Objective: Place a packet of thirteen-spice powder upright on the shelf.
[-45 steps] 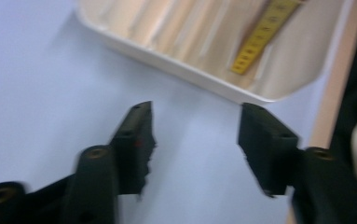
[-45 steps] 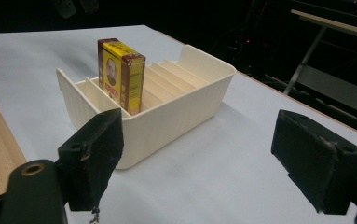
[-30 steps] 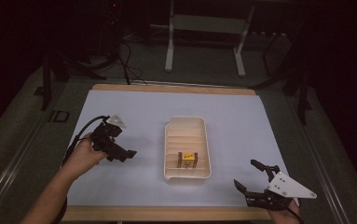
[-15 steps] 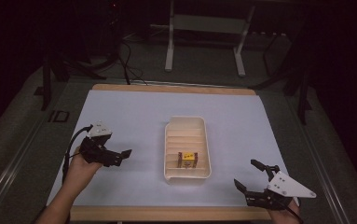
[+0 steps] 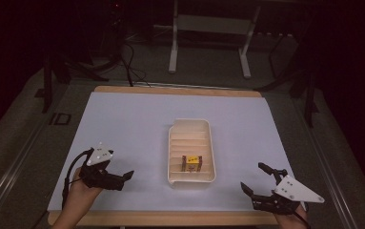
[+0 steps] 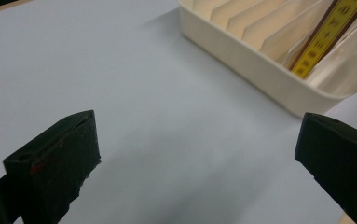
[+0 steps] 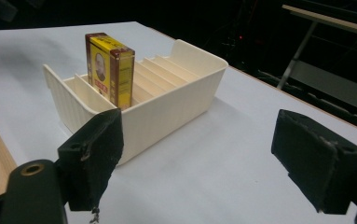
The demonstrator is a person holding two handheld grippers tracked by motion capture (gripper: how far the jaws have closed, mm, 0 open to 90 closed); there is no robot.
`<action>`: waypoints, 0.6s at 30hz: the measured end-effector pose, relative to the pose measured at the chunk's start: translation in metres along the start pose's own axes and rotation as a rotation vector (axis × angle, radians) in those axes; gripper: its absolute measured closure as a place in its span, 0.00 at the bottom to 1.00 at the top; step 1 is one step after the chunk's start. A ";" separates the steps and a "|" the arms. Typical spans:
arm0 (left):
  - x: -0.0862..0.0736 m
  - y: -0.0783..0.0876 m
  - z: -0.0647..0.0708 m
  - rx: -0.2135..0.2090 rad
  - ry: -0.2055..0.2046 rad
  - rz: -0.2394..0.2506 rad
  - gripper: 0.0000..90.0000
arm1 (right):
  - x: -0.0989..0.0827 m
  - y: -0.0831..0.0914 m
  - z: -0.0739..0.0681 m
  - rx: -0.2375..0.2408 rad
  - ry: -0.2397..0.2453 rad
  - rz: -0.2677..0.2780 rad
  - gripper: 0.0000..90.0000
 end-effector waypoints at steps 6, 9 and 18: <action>-0.020 0.003 -0.007 -0.004 0.035 0.003 0.00 | -0.002 -0.001 0.001 -0.006 -0.005 0.000 0.19; -0.025 0.006 -0.008 0.010 0.038 0.024 0.00 | -0.003 -0.002 0.002 -0.007 -0.009 -0.003 0.19; -0.035 0.006 -0.005 0.029 0.032 0.059 0.00 | -0.007 -0.004 0.003 -0.017 -0.019 -0.009 0.19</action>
Point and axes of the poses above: each handheld gripper's, and its own axes: y roughly backward along the jaws, x roughly out of its top, z roughly to its right, the point moved 3 cm from there along -y, roughly forward along the jaws, and after that the axes turned 14 degrees about -z, right-handed, at the moved point
